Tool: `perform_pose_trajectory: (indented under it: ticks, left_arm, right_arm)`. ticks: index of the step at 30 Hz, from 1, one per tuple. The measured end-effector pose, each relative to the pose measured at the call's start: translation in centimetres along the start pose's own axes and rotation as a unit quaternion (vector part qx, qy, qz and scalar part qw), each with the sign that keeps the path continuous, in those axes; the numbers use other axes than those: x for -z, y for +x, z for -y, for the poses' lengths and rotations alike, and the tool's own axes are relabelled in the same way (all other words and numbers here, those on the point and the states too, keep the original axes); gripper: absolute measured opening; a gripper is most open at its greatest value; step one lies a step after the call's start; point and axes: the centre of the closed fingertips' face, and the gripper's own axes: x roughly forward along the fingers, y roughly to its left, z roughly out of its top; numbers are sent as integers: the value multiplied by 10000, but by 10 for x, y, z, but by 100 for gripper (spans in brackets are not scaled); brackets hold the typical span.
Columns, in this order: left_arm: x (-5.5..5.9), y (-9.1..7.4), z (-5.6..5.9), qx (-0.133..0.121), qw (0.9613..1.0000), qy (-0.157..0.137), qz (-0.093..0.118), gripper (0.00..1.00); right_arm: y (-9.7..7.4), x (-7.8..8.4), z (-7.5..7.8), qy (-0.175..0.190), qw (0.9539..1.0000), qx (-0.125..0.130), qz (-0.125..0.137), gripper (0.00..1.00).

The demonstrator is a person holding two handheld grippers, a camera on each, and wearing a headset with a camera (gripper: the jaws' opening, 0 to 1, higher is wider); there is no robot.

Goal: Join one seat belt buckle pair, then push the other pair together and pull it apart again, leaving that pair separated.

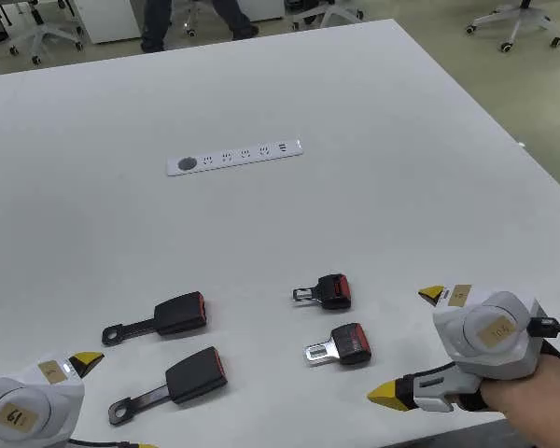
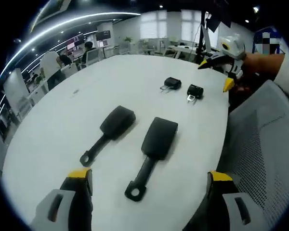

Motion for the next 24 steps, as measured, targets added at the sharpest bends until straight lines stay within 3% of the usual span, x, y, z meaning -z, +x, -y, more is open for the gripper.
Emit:
perform_pose_trajectory:
  ticks: [24]
  left_arm:
    - [-1,1,1,-8,10000,17,-15,100]
  right_arm:
    - [1,5,-6,-60,10000,-21,-48,100]
